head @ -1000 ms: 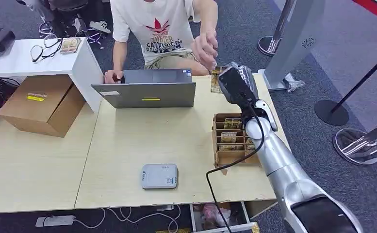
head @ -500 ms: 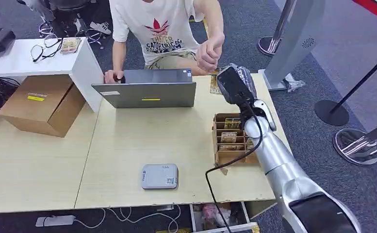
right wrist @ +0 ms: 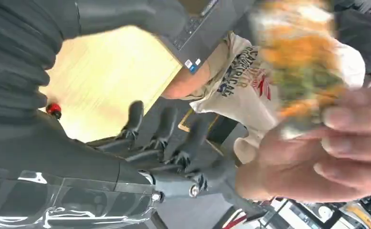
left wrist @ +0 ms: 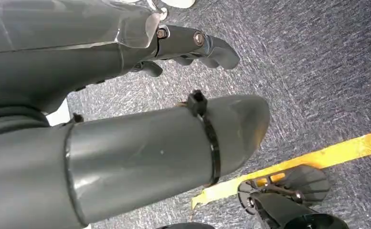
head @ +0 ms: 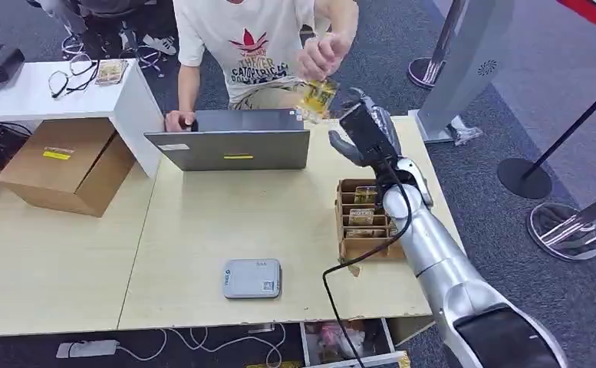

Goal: Pass the card to the sensor for recognition and then transmit it.

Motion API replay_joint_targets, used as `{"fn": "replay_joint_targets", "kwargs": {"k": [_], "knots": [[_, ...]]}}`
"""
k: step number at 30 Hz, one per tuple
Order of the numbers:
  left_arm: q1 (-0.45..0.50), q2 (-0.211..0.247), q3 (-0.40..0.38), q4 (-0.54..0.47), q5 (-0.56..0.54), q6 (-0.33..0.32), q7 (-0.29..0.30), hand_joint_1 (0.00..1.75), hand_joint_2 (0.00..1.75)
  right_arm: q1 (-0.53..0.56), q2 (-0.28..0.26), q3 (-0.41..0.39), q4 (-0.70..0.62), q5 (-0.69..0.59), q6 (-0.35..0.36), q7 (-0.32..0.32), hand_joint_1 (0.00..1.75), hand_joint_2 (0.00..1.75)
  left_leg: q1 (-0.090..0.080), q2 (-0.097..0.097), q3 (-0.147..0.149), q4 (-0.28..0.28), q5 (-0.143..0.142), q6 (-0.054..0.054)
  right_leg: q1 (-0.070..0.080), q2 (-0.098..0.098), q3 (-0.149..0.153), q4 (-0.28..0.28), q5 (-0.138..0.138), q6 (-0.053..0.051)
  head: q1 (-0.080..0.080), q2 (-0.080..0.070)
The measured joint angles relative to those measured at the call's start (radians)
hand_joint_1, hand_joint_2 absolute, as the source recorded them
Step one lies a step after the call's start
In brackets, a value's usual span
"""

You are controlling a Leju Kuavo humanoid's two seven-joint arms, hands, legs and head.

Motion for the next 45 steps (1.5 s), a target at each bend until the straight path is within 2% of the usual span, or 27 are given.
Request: {"fn": "replay_joint_targets", "kwargs": {"k": [8, 15, 16, 17, 19, 20, 21, 22, 23, 24, 25, 26, 28, 29, 30, 31, 34, 35, 37, 38, 39, 40, 43, 45], "knots": [[0.004, -0.001, 0.000, 0.000, 0.000, 0.005, -0.005, 0.00, 0.00, 0.084, -0.009, -0.005, -0.145, 0.031, 0.010, 0.009, 0.00, 1.75, 0.000, 0.000, 0.000, 0.000, 0.000, 0.000, 0.000, 0.000, 0.000, 0.000, 0.000, 0.000, 0.000, 0.000], [0.010, -0.001, 0.000, 0.000, 0.003, 0.006, -0.012, 0.00, 0.00, 0.189, -0.067, -0.006, -0.299, 0.105, 0.005, 0.012, 0.03, 1.75, 0.000, -0.001, 0.000, 0.000, 0.000, 0.000, 0.000, -0.001, 0.000, 0.000, 0.000, 0.000, 0.000, 0.000], [0.011, 0.000, 0.000, 0.000, 0.003, 0.006, -0.013, 0.00, 0.00, 0.204, -0.075, -0.006, -0.316, 0.114, 0.003, 0.012, 0.21, 1.75, 0.000, -0.001, 0.000, 0.000, 0.000, 0.000, 0.000, 0.000, 0.000, -0.001, 0.000, 0.000, 0.000, 0.000], [0.011, 0.000, 0.000, 0.000, 0.005, 0.007, -0.013, 0.00, 0.00, 0.225, -0.087, -0.006, -0.343, 0.132, -0.003, 0.012, 0.58, 1.75, 0.000, -0.001, 0.000, 0.000, 0.000, 0.000, 0.000, 0.000, 0.000, 0.000, 0.000, 0.000, 0.000, 0.000], [0.012, 0.000, 0.000, 0.000, 0.010, 0.008, -0.013, 0.00, 0.00, 0.265, -0.108, -0.006, -0.400, 0.168, -0.010, 0.016, 0.59, 1.75, 0.000, -0.001, 0.000, 0.000, 0.000, 0.000, 0.000, 0.000, 0.000, 0.000, 0.000, 0.000, 0.000, 0.000], [0.012, 0.000, 0.000, 0.000, 0.013, 0.009, -0.013, 0.00, 0.00, 0.281, -0.116, -0.006, -0.422, 0.180, -0.011, 0.019, 0.70, 1.75, 0.000, -0.001, 0.000, 0.000, 0.000, 0.000, 0.000, 0.000, 0.000, -0.001, 0.000, 0.000, 0.000, 0.000], [0.012, 0.000, 0.000, 0.000, 0.017, 0.010, -0.014, 0.00, 0.00, 0.300, -0.124, -0.006, -0.446, 0.189, -0.014, 0.023, 0.70, 1.75, 0.000, -0.001, 0.000, 0.000, -0.001, 0.000, 0.000, 0.000, 0.000, -0.001, 0.000, 0.000, 0.000, 0.000], [0.012, -0.001, 0.000, 0.000, 0.019, 0.010, -0.015, 0.00, 0.00, 0.315, -0.132, -0.006, -0.469, 0.198, -0.017, 0.023, 0.61, 1.75, 0.000, -0.001, 0.000, 0.000, -0.001, 0.000, 0.000, 0.000, 0.000, 0.000, 0.000, 0.000, 0.000, 0.000], [0.013, 0.000, 0.001, 0.000, 0.019, 0.011, -0.015, 0.00, 0.00, 0.328, -0.138, -0.006, -0.483, 0.203, -0.019, 0.023, 0.79, 1.75, 0.000, -0.001, 0.000, 0.000, -0.001, 0.000, 0.000, 0.000, 0.000, 0.000, 0.000, 0.000, 0.000, 0.000], [0.013, 0.000, 0.001, 0.000, 0.022, 0.011, -0.016, 0.00, 0.00, 0.344, -0.146, -0.006, -0.502, 0.212, -0.023, 0.023, 0.79, 1.75, 0.000, -0.001, 0.000, 0.000, -0.001, 0.000, 0.000, 0.000, 0.000, 0.000, 0.000, 0.000, 0.000, 0.000], [0.014, 0.000, 0.002, 0.000, 0.025, 0.011, -0.019, 0.00, 0.00, 0.355, -0.153, -0.006, -0.515, 0.219, -0.025, 0.023, 0.94, 1.75, 0.000, -0.001, 0.000, 0.000, -0.001, 0.000, 0.000, 0.000, 0.000, 0.000, 0.000, 0.000, 0.000, 0.000], [0.014, -0.001, 0.004, 0.000, 0.029, 0.011, -0.022, 0.00, 0.00, 0.367, -0.161, -0.006, -0.528, 0.226, -0.026, 0.023, 0.82, 1.75, 0.000, -0.001, 0.000, 0.000, -0.001, 0.000, 0.000, 0.000, 0.000, 0.000, 0.000, 0.000, 0.000, 0.000], [0.014, 0.000, 0.005, 0.000, 0.033, 0.012, -0.024, 0.00, 0.00, 0.386, -0.174, -0.006, -0.547, 0.235, -0.027, 0.023, 0.79, 1.75, 0.000, -0.001, 0.000, 0.000, -0.001, 0.000, 0.000, 0.000, 0.000, 0.000, 0.000, 0.000, 0.000, 0.000], [0.014, 0.000, 0.006, 0.000, 0.036, 0.013, -0.024, 0.00, 0.00, 0.396, -0.181, -0.006, -0.556, 0.240, -0.030, 0.022, 0.66, 1.75, 0.000, -0.001, 0.000, 0.000, -0.001, 0.000, 0.000, 0.000, 0.000, 0.000, 0.000, 0.000, 0.000, 0.000], [0.015, 0.000, 0.006, 0.000, 0.036, 0.014, -0.024, 0.00, 0.00, 0.404, -0.187, -0.006, -0.562, 0.243, -0.033, 0.023, 0.66, 1.75, 0.000, -0.001, 0.000, 0.000, -0.001, 0.000, 0.000, -0.001, 0.000, 0.000, 0.000, 0.000, 0.000, 0.000], [0.015, 0.000, 0.007, 0.000, 0.037, 0.014, -0.024, 0.00, 0.00, 0.412, -0.194, -0.006, -0.566, 0.246, -0.038, 0.022, 0.84, 1.75, 0.000, -0.001, 0.000, 0.000, -0.001, 0.000, 0.000, -0.001, 0.000, 0.000, 0.000, 0.000, 0.000, 0.000], [0.018, 0.000, 0.009, 0.000, 0.039, 0.016, -0.024, 0.00, 0.00, 0.436, -0.209, -0.006, -0.576, 0.250, -0.045, 0.022, 0.89, 1.75, 0.000, 0.000, 0.000, 0.000, -0.001, 0.000, 0.000, 0.000, 0.000, 0.000, 0.000, 0.000, 0.000, 0.000], [0.018, 0.000, 0.010, 0.000, 0.039, 0.016, -0.024, 0.00, 0.00, 0.442, -0.213, -0.006, -0.579, 0.250, -0.047, 0.022, 0.77, 1.75, 0.000, 0.000, 0.000, 0.000, -0.001, 0.000, 0.000, 0.000, 0.000, 0.000, 0.000, 0.000, 0.000, 0.000], [0.018, 0.000, 0.013, 0.000, 0.041, 0.017, -0.024, 0.00, 0.00, 0.452, -0.217, -0.006, -0.580, 0.251, -0.050, 0.023, 0.84, 1.75, 0.000, -0.001, 0.000, 0.000, -0.001, 0.000, 0.000, 0.000, 0.000, 0.000, 0.000, 0.000, 0.000, 0.000], [0.019, 0.000, 0.013, 0.000, 0.042, 0.018, -0.024, 0.00, 0.00, 0.457, -0.219, -0.006, -0.581, 0.252, -0.053, 0.023, 0.79, 1.75, 0.000, -0.001, 0.000, 0.000, -0.001, 0.000, 0.000, 0.000, 0.000, 0.000, 0.000, 0.000, 0.000, 0.000], [0.019, 0.000, 0.014, 0.000, 0.044, 0.018, -0.024, 0.00, 0.00, 0.463, -0.222, -0.006, -0.583, 0.256, -0.059, 0.023, 0.84, 1.75, 0.000, -0.001, 0.000, 0.000, -0.001, 0.000, 0.000, 0.000, 0.000, 0.000, 0.000, 0.000, 0.000, 0.000], [0.019, 0.000, 0.015, 0.000, 0.048, 0.019, -0.024, 0.00, 0.00, 0.468, -0.224, -0.006, -0.585, 0.259, -0.063, 0.023, 0.79, 1.75, 0.000, -0.001, 0.000, 0.000, -0.001, 0.000, 0.000, 0.000, 0.000, 0.000, 0.000, 0.000, 0.000, 0.000], [0.021, 0.000, 0.023, 0.000, 0.056, 0.023, -0.027, 0.00, 0.00, 0.483, -0.230, -0.008, -0.586, 0.270, -0.075, 0.030, 0.80, 1.75, 0.000, -0.001, 0.000, 0.000, -0.001, 0.000, 0.000, 0.000, 0.000, -0.001, 0.000, 0.000, 0.000, 0.000], [0.023, 0.000, 0.026, 0.000, 0.057, 0.023, -0.027, 0.00, 0.00, 0.504, -0.235, -0.018, -0.585, 0.282, -0.093, 0.038, 0.66, 1.75, 0.000, -0.001, 0.000, 0.000, -0.001, 0.000, 0.000, -0.001, 0.000, -0.001, -0.001, 0.001, 0.000, 0.000]]}}
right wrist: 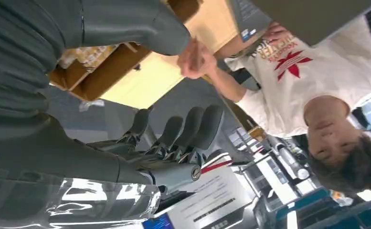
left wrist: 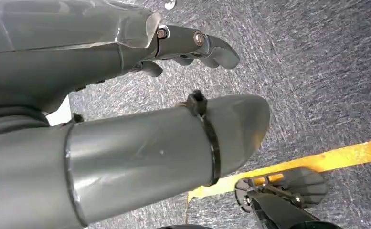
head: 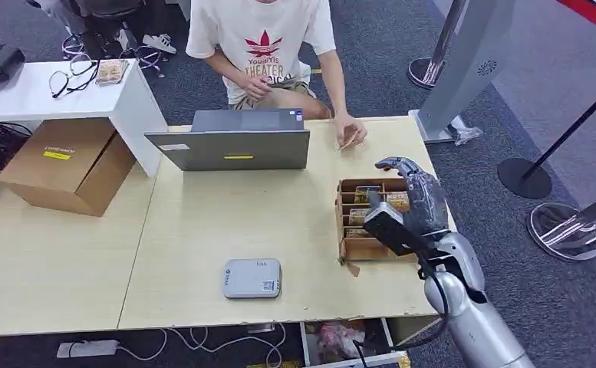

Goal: Pass the card to the sensor for recognition and then transmit it.

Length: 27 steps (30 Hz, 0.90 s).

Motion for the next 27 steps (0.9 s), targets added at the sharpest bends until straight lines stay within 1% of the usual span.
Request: {"fn": "replay_joint_targets", "kwargs": {"k": [1, 3, 5, 6, 9, 10, 11, 12, 14, 16, 17, 18, 20, 21, 22, 24, 26, 27], "knots": [[0.001, 0.000, 0.002, 0.000, 0.000, 0.000, 0.000, 0.00, 0.00, 0.007, -0.002, -0.004, 0.000, 0.003, -0.005, 0.003, 0.66, 1.75, 0.000, 0.000, 0.000, 0.000, 0.000, 0.000, 0.000, 0.000, 0.000, 0.000, 0.000, 0.000, 0.000, 0.000], [0.002, 0.000, 0.003, 0.000, 0.000, 0.000, 0.000, 0.00, 0.00, 0.020, -0.005, -0.011, 0.000, 0.008, -0.012, 0.006, 0.73, 1.75, 0.000, 0.000, 0.000, 0.000, 0.000, 0.000, 0.000, 0.000, 0.000, 0.000, 0.000, 0.000, 0.000, 0.000], [0.002, 0.000, 0.004, 0.000, 0.000, 0.000, 0.000, 0.00, 0.00, 0.045, -0.008, -0.023, 0.000, 0.027, -0.023, 0.013, 0.72, 1.75, 0.000, 0.000, 0.000, 0.000, 0.000, 0.000, 0.000, 0.000, 0.000, 0.000, 0.000, 0.000, 0.000, 0.000], [0.002, 0.000, 0.004, 0.000, 0.000, 0.000, 0.000, 0.00, 0.00, 0.057, -0.008, -0.030, 0.000, 0.038, -0.025, 0.017, 0.66, 1.75, 0.000, 0.000, 0.000, 0.000, 0.000, 0.000, 0.000, 0.000, 0.000, 0.000, 0.000, 0.000, 0.000, 0.000], [0.002, 0.001, 0.005, 0.000, 0.000, 0.000, 0.003, 0.00, 0.00, 0.094, -0.008, -0.049, 0.000, 0.067, -0.035, 0.028, 0.65, 1.75, 0.000, 0.000, 0.000, 0.000, 0.000, 0.000, 0.000, 0.000, 0.000, 0.000, 0.000, 0.000, 0.000, 0.000], [0.002, 0.001, 0.005, 0.000, 0.001, 0.000, 0.003, 0.00, 0.00, 0.105, -0.008, -0.053, 0.000, 0.072, -0.037, 0.029, 0.70, 1.75, 0.000, 0.000, 0.000, 0.000, 0.000, 0.000, 0.000, 0.000, 0.000, 0.000, 0.000, 0.000, 0.000, 0.000], [0.002, 0.001, 0.005, 0.000, 0.002, 0.000, 0.003, 0.00, 0.00, 0.113, -0.008, -0.060, 0.000, 0.083, -0.040, 0.036, 0.68, 1.75, 0.000, 0.000, 0.000, 0.000, 0.000, 0.000, 0.000, 0.000, 0.000, 0.000, 0.000, 0.000, 0.000, 0.000], [0.002, 0.001, 0.006, 0.000, 0.003, 0.000, 0.003, 0.00, 0.00, 0.119, -0.008, -0.063, 0.000, 0.088, -0.040, 0.039, 0.82, 1.75, 0.000, 0.000, 0.000, 0.000, 0.000, 0.000, 0.000, 0.000, 0.000, 0.000, 0.000, 0.000, 0.000, 0.000], [0.003, 0.001, 0.006, 0.000, 0.005, 0.001, 0.003, 0.00, 0.00, 0.130, -0.008, -0.067, 0.000, 0.100, -0.040, 0.043, 0.86, 1.75, 0.000, 0.000, 0.000, 0.000, 0.000, 0.000, 0.000, 0.000, 0.000, 0.000, 0.000, 0.000, -0.001, 0.000], [0.003, 0.001, 0.008, 0.000, 0.009, 0.002, 0.003, 0.00, 0.00, 0.141, -0.009, -0.072, 0.000, 0.114, -0.039, 0.048, 1.20, 1.75, 0.000, 0.000, 0.000, 0.000, 0.000, 0.000, 0.000, 0.000, 0.000, 0.000, 0.000, 0.000, 0.000, 0.000], [0.003, 0.001, 0.011, 0.000, 0.010, 0.003, 0.003, 0.00, 0.00, 0.145, -0.009, -0.074, 0.000, 0.119, -0.039, 0.048, 1.26, 1.75, 0.000, 0.000, 0.000, 0.000, 0.000, 0.000, 0.000, 0.000, 0.000, 0.000, 0.000, 0.000, 0.000, 0.000], [0.003, 0.001, 0.012, 0.000, 0.011, 0.003, 0.003, 0.00, 0.00, 0.148, -0.009, -0.077, 0.000, 0.124, -0.039, 0.049, 1.22, 1.75, 0.000, 0.000, 0.000, 0.000, 0.000, 0.000, 0.000, 0.000, 0.000, 0.000, 0.000, 0.000, 0.000, 0.000], [0.003, 0.001, 0.014, 0.000, 0.011, 0.004, 0.002, 0.00, 0.00, 0.154, -0.009, -0.081, -0.002, 0.137, -0.037, 0.058, 1.20, 1.75, 0.000, 0.000, 0.000, 0.000, 0.000, 0.000, 0.000, 0.000, 0.000, 0.000, 0.000, 0.000, 0.000, 0.000], [0.003, 0.002, 0.015, 0.000, 0.011, 0.004, 0.002, 0.00, 0.00, 0.156, -0.009, -0.082, -0.003, 0.141, -0.037, 0.059, 1.27, 1.75, 0.000, 0.000, 0.000, 0.000, 0.000, 0.000, 0.000, 0.000, 0.000, 0.000, 0.000, 0.000, 0.000, 0.000], [0.003, 0.002, 0.017, 0.000, 0.011, 0.005, 0.002, 0.00, 0.00, 0.159, -0.009, -0.082, -0.006, 0.145, -0.037, 0.060, 1.27, 1.75, 0.000, 0.000, 0.000, 0.000, 0.000, 0.000, 0.000, 0.000, 0.000, 0.000, 0.000, 0.000, 0.000, 0.000], [0.003, 0.002, 0.019, 0.000, 0.011, 0.005, 0.001, 0.00, 0.00, 0.164, -0.009, -0.082, -0.011, 0.150, -0.035, 0.061, 1.17, 1.75, 0.000, 0.000, 0.000, 0.000, 0.000, 0.000, 0.000, 0.000, 0.000, 0.000, 0.000, 0.000, 0.000, 0.000], [0.003, 0.002, 0.020, 0.000, 0.011, 0.005, -0.001, 0.00, 0.00, 0.168, -0.009, -0.082, -0.016, 0.153, -0.031, 0.063, 1.13, 1.75, 0.000, 0.000, 0.000, 0.000, 0.000, 0.000, 0.000, 0.000, 0.000, 0.000, 0.000, 0.000, 0.000, 0.000], [0.003, 0.002, 0.020, 0.000, 0.010, 0.006, -0.004, 0.00, 0.00, 0.170, -0.009, -0.082, -0.020, 0.154, -0.028, 0.065, 1.05, 1.75, 0.000, 0.000, 0.000, 0.000, 0.000, 0.000, 0.000, 0.000, 0.000, 0.000, 0.000, 0.000, 0.000, 0.000]]}}
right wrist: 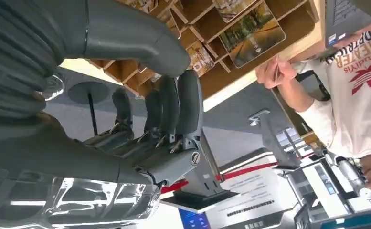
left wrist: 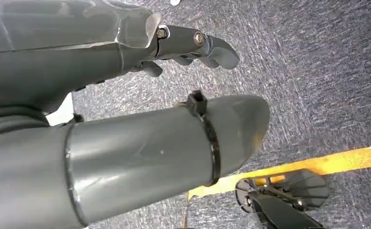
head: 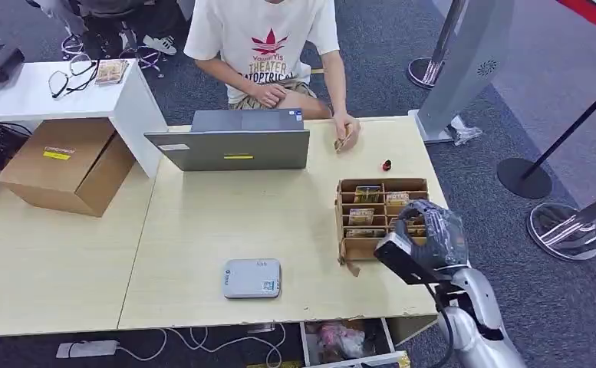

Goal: Pass the card to the sensor for recognition and then transmit it.

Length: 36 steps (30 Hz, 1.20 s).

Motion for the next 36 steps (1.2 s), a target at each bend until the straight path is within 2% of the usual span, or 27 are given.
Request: {"fn": "replay_joint_targets", "kwargs": {"k": [5, 7, 9, 10, 12, 13, 14, 15, 16, 17, 19, 22, 25, 27, 29, 30, 31, 34, 35, 36], "knots": [[0.000, 0.001, 0.000, 0.000, -0.005, 0.000, -0.002, 0.00, 0.00, 0.009, 0.000, 0.000, -0.006, 0.002, 0.008, 0.004, 1.01, 1.75, 0.000, 0.000, 0.000, 0.000, 0.000, 0.000, 0.000, 0.000, 0.000, 0.000, 0.000, 0.000, 0.000, 0.000], [0.000, 0.001, 0.000, 0.000, -0.008, 0.000, -0.002, 0.00, 0.00, 0.014, 0.000, -0.001, -0.008, 0.002, 0.009, 0.004, 1.10, 1.75, 0.000, 0.000, 0.000, 0.000, 0.000, 0.000, 0.000, 0.000, 0.000, 0.000, 0.000, 0.000, 0.000, 0.000], [-0.001, 0.002, 0.000, 0.000, -0.010, -0.001, -0.002, 0.00, 0.00, 0.017, 0.000, -0.001, -0.008, 0.002, 0.010, 0.004, 1.03, 1.75, 0.000, 0.000, 0.000, 0.000, 0.000, 0.000, 0.000, 0.000, 0.000, 0.000, 0.000, 0.000, 0.000, 0.000], [-0.001, 0.002, 0.000, 0.000, -0.010, -0.001, -0.002, 0.00, 0.00, 0.018, 0.000, -0.002, -0.008, 0.002, 0.010, 0.004, 1.12, 1.75, 0.000, 0.000, 0.000, 0.000, 0.000, 0.000, 0.000, 0.000, 0.000, 0.000, 0.000, 0.000, 0.000, 0.000], [-0.001, 0.002, 0.000, 0.000, -0.011, -0.001, -0.002, 0.00, 0.00, 0.018, 0.000, -0.002, -0.008, 0.002, 0.010, 0.004, 1.10, 1.75, 0.000, 0.000, 0.000, 0.000, 0.000, 0.000, 0.000, 0.000, 0.000, 0.000, 0.000, 0.000, 0.000, 0.000], [-0.001, 0.002, 0.000, 0.000, -0.011, -0.002, -0.002, 0.00, 0.00, 0.018, 0.000, -0.002, -0.008, 0.001, 0.010, 0.004, 1.26, 1.75, 0.000, 0.000, 0.000, 0.000, 0.000, 0.000, 0.000, 0.000, 0.000, 0.000, 0.000, 0.000, 0.000, 0.000], [-0.001, 0.002, 0.000, 0.000, -0.013, -0.002, -0.002, 0.00, 0.00, 0.019, 0.000, -0.003, -0.008, 0.001, 0.014, 0.004, 1.26, 1.75, 0.000, 0.000, 0.000, 0.000, 0.000, 0.000, 0.000, 0.000, 0.000, 0.000, 0.000, 0.000, 0.000, 0.000], [-0.001, 0.002, 0.000, 0.000, -0.013, -0.003, -0.002, 0.00, 0.00, 0.020, 0.000, -0.003, -0.008, 0.000, 0.016, 0.004, 1.19, 1.75, 0.000, 0.000, 0.000, 0.000, 0.000, 0.000, 0.000, 0.000, 0.000, 0.000, 0.000, 0.000, 0.000, 0.000], [-0.001, 0.002, 0.000, 0.000, -0.014, -0.004, -0.001, 0.00, 0.00, 0.021, 0.000, -0.004, -0.008, 0.000, 0.021, 0.005, 1.03, 1.75, 0.000, 0.000, 0.000, 0.000, 0.000, 0.000, 0.000, 0.000, 0.000, 0.000, 0.000, 0.000, 0.000, 0.000], [-0.002, 0.002, 0.000, 0.000, -0.014, -0.005, 0.000, 0.00, 0.00, 0.021, 0.000, -0.004, -0.008, -0.001, 0.025, 0.007, 1.13, 1.75, 0.000, 0.000, 0.000, 0.000, 0.000, 0.000, 0.000, 0.000, 0.000, 0.000, 0.000, 0.000, 0.000, 0.000], [-0.002, 0.002, 0.000, 0.000, -0.014, -0.006, 0.000, 0.00, 0.00, 0.023, 0.000, -0.005, -0.008, -0.003, 0.027, 0.010, 1.20, 1.75, 0.000, 0.000, 0.000, 0.000, 0.000, 0.000, 0.000, 0.000, 0.000, 0.000, 0.000, 0.000, 0.000, 0.000], [-0.002, 0.002, 0.000, 0.000, -0.016, -0.006, 0.001, 0.00, 0.00, 0.022, 0.000, -0.005, -0.008, -0.004, 0.030, 0.010, 1.10, 1.75, 0.000, 0.000, 0.000, 0.000, 0.000, 0.000, 0.000, 0.000, 0.000, 0.000, 0.000, 0.000, 0.000, 0.000], [-0.002, 0.002, 0.000, 0.000, -0.018, -0.006, 0.001, 0.00, 0.00, 0.022, 0.000, -0.005, -0.006, -0.005, 0.032, 0.010, 1.10, 1.75, 0.000, 0.000, 0.000, 0.000, 0.000, 0.000, 0.000, 0.000, 0.000, 0.000, 0.000, 0.000, 0.000, 0.000], [-0.002, 0.002, 0.000, 0.000, -0.019, -0.006, 0.001, 0.00, 0.00, 0.021, 0.000, -0.005, -0.004, -0.005, 0.034, 0.010, 0.99, 1.75, 0.000, 0.000, 0.000, 0.000, 0.000, 0.000, 0.000, 0.000, 0.000, 0.000, 0.000, 0.000, 0.000, 0.000], [-0.002, 0.002, 0.000, 0.000, -0.019, -0.006, 0.002, 0.00, 0.00, 0.017, 0.000, -0.005, 0.000, -0.005, 0.037, 0.010, 1.29, 1.75, 0.000, 0.000, 0.000, 0.000, 0.000, 0.000, 0.000, 0.000, 0.000, 0.000, 0.000, 0.000, 0.000, 0.000], [-0.003, 0.002, 0.000, 0.000, -0.019, -0.006, 0.004, 0.00, 0.00, 0.014, 0.000, -0.005, 0.003, -0.006, 0.040, 0.010, 1.27, 1.75, 0.000, 0.000, 0.000, 0.000, 0.000, 0.000, 0.000, 0.000, 0.000, 0.000, 0.000, 0.000, 0.000, 0.000], [-0.003, 0.002, 0.000, 0.000, -0.019, -0.006, 0.006, 0.00, 0.00, 0.012, 0.000, -0.005, 0.006, -0.006, 0.042, 0.010, 1.15, 1.75, 0.000, 0.000, 0.000, 0.000, 0.000, 0.000, 0.000, 0.000, 0.000, 0.000, 0.000, 0.000, 0.000, 0.000], [-0.003, 0.002, 0.000, 0.000, -0.021, -0.006, 0.007, 0.00, 0.00, 0.002, 0.000, -0.005, 0.017, -0.006, 0.044, 0.010, 1.13, 1.75, 0.000, 0.000, 0.000, 0.000, 0.000, 0.000, 0.000, 0.000, 0.000, 0.000, 0.000, 0.000, 0.000, 0.000], [-0.003, 0.002, 0.000, 0.000, -0.021, -0.006, 0.007, 0.00, 0.00, -0.001, 0.000, -0.005, 0.021, -0.006, 0.044, 0.010, 1.26, 1.75, 0.000, 0.000, 0.000, 0.000, 0.000, 0.000, 0.000, 0.000, 0.000, 0.000, 0.000, 0.000, 0.000, 0.000], [-0.003, 0.002, 0.000, 0.000, -0.022, -0.008, 0.007, 0.00, 0.00, -0.004, 0.000, -0.005, 0.024, -0.006, 0.044, 0.010, 1.29, 1.75, 0.000, 0.000, 0.000, 0.000, 0.000, 0.000, 0.000, 0.000, 0.000, 0.000, 0.000, 0.000, 0.000, 0.000]]}}
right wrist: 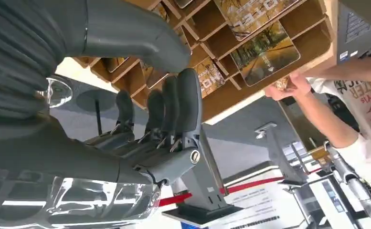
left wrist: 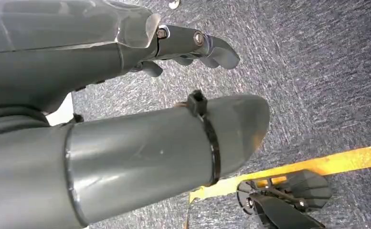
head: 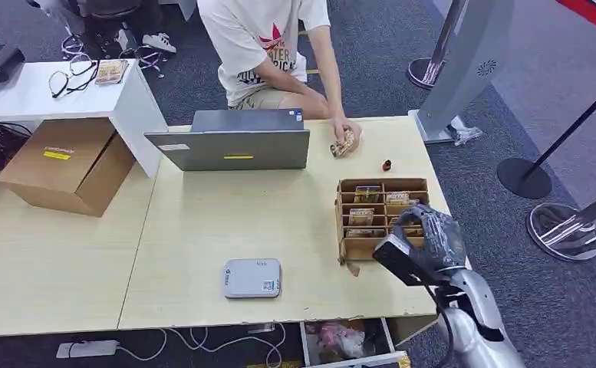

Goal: Pass the card to the sensor for recognition and then transmit it.

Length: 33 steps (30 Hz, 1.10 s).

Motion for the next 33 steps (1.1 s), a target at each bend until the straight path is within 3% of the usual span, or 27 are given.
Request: {"fn": "replay_joint_targets", "kwargs": {"k": [1, 4, 5, 7, 8, 10, 13, 16, 17, 18, 19, 20, 23, 24, 26, 27, 29, 31, 33], "knots": [[0.000, 0.000, 0.000, 0.000, 0.000, 0.000, 0.000, 0.00, 0.00, -0.003, 0.000, 0.000, 0.005, 0.000, 0.000, 0.000, 1.12, 1.75, 0.000, 0.000, 0.000, 0.000, 0.000, 0.000, 0.000, 0.000, 0.000, 0.000, 0.000, 0.000, 0.000, 0.000], [0.000, 0.000, 0.000, 0.000, -0.003, -0.001, 0.000, 0.00, 0.00, -0.009, 0.000, 0.000, 0.016, 0.000, 0.001, 0.000, 1.26, 1.75, 0.000, 0.000, 0.000, 0.000, 0.000, 0.000, 0.000, 0.000, 0.000, 0.000, 0.000, 0.000, 0.000, 0.000], [0.000, 0.000, 0.000, 0.000, -0.003, -0.002, 0.000, 0.00, 0.00, -0.011, 0.000, 0.000, 0.020, 0.000, 0.003, 0.000, 1.19, 1.75, 0.000, 0.000, 0.000, 0.000, 0.000, 0.000, 0.000, 0.000, 0.000, 0.000, 0.000, 0.000, 0.000, 0.000], [0.000, 0.000, 0.000, 0.000, -0.006, -0.002, 0.000, 0.00, 0.00, -0.015, 0.000, -0.002, 0.027, 0.000, 0.003, 0.000, 1.26, 1.75, 0.000, 0.000, 0.000, 0.000, 0.000, 0.000, 0.000, 0.000, 0.000, 0.000, 0.000, 0.000, 0.000, 0.000], [0.000, 0.000, 0.000, 0.000, -0.006, -0.003, 0.000, 0.00, 0.00, -0.017, 0.000, -0.002, 0.031, 0.000, 0.003, 0.000, 1.15, 1.75, 0.000, 0.000, 0.000, 0.000, 0.000, 0.000, 0.000, 0.000, 0.000, 0.000, 0.000, 0.000, 0.000, 0.000], [0.000, 0.000, 0.000, 0.000, -0.006, -0.003, 0.000, 0.00, 0.00, -0.022, 0.000, -0.002, 0.042, -0.002, 0.004, -0.001, 1.20, 1.75, 0.000, 0.000, 0.000, 0.000, 0.000, 0.000, 0.000, 0.000, 0.000, 0.000, 0.000, 0.000, 0.000, 0.000], [0.000, 0.000, 0.000, 0.000, -0.006, -0.003, 0.000, 0.00, 0.00, -0.028, 0.000, -0.003, 0.056, -0.004, 0.005, -0.001, 1.10, 1.75, 0.000, 0.000, 0.000, 0.000, 0.000, 0.000, 0.000, 0.000, 0.000, 0.000, 0.000, 0.000, 0.000, 0.000], [0.000, 0.000, 0.000, 0.000, -0.008, -0.003, 0.000, 0.00, 0.00, -0.034, 0.000, -0.006, 0.071, -0.008, 0.005, -0.002, 1.13, 1.75, 0.000, 0.000, 0.000, 0.000, 0.000, 0.000, 0.000, 0.000, 0.000, 0.000, 0.000, 0.000, 0.000, 0.000], [0.000, 0.000, 0.000, 0.000, -0.009, -0.003, 0.000, 0.00, 0.00, -0.035, 0.000, -0.008, 0.074, -0.009, 0.005, -0.002, 0.96, 1.75, 0.000, 0.000, 0.000, 0.000, 0.000, 0.000, 0.000, 0.000, 0.000, 0.000, 0.000, 0.000, 0.000, 0.000], [0.000, 0.000, 0.000, 0.000, -0.009, -0.004, 0.000, 0.00, 0.00, -0.036, 0.000, -0.009, 0.078, -0.009, 0.005, -0.003, 0.89, 1.75, 0.000, 0.000, 0.000, 0.000, 0.000, 0.000, 0.000, 0.000, 0.000, 0.000, 0.000, 0.000, 0.000, 0.000], [0.000, 0.000, 0.000, 0.000, -0.010, -0.005, 0.000, 0.00, 0.00, -0.037, 0.000, -0.009, 0.082, -0.010, 0.005, -0.003, 0.94, 1.75, 0.000, 0.000, 0.000, 0.000, 0.000, 0.000, 0.000, 0.000, 0.000, 0.000, 0.000, 0.000, 0.000, 0.000], [-0.001, 0.000, 0.000, 0.000, -0.010, -0.005, 0.000, 0.00, 0.00, -0.037, 0.000, -0.010, 0.085, -0.012, 0.005, -0.003, 1.27, 1.75, 0.000, 0.000, 0.000, 0.000, 0.000, 0.000, 0.000, 0.000, 0.000, 0.000, 0.000, 0.000, 0.000, 0.000], [-0.001, 0.000, 0.000, 0.000, -0.011, -0.007, 0.000, 0.00, 0.00, -0.038, 0.000, -0.011, 0.093, -0.015, 0.005, -0.003, 1.05, 1.75, 0.000, 0.000, 0.000, 0.000, 0.000, 0.000, 0.000, 0.000, 0.000, 0.000, 0.000, 0.000, 0.000, 0.000], [-0.001, 0.000, 0.000, 0.000, -0.011, -0.007, 0.000, 0.00, 0.00, -0.038, 0.000, -0.012, 0.096, -0.015, 0.006, -0.003, 1.22, 1.75, 0.000, 0.000, 0.000, 0.000, 0.000, 0.000, 0.000, 0.000, 0.000, 0.000, 0.000, 0.000, 0.000, 0.000], [-0.001, 0.000, 0.000, 0.000, -0.012, -0.008, 0.000, 0.00, 0.00, -0.038, 0.000, -0.013, 0.099, -0.015, 0.006, -0.003, 1.26, 1.75, 0.000, 0.000, 0.000, 0.000, 0.000, 0.000, 0.000, 0.000, 0.000, 0.000, 0.000, 0.000, 0.000, 0.000], [-0.001, 0.000, 0.000, 0.000, -0.012, -0.008, 0.000, 0.00, 0.00, -0.039, 0.000, -0.015, 0.101, -0.015, 0.006, -0.003, 1.15, 1.75, 0.000, 0.000, 0.000, 0.000, 0.000, 0.000, 0.000, 0.000, 0.000, 0.000, 0.000, 0.000, 0.000, 0.000], [-0.001, 0.000, 0.000, 0.000, -0.013, -0.008, 0.000, 0.00, 0.00, -0.039, 0.000, -0.019, 0.104, -0.015, 0.006, -0.003, 1.13, 1.75, 0.000, 0.000, 0.000, 0.000, 0.000, 0.000, 0.000, 0.000, 0.000, 0.000, 0.000, 0.000, 0.000, 0.000], [-0.001, 0.000, 0.000, 0.000, -0.013, -0.010, 0.000, 0.00, 0.00, -0.040, 0.000, -0.020, 0.108, -0.016, 0.007, -0.003, 0.94, 1.75, 0.000, 0.000, 0.000, 0.000, 0.000, 0.000, 0.000, 0.000, 0.000, 0.000, 0.000, 0.000, 0.000, 0.000], [-0.002, 0.000, 0.000, 0.000, -0.014, -0.010, 0.000, 0.00, 0.00, -0.041, 0.000, -0.021, 0.113, -0.017, 0.008, -0.003, 1.01, 1.75, 0.000, 0.000, 0.000, 0.000, 0.000, 0.000, 0.000, 0.000, 0.000, 0.000, 0.000, 0.000, 0.000, 0.000]]}}
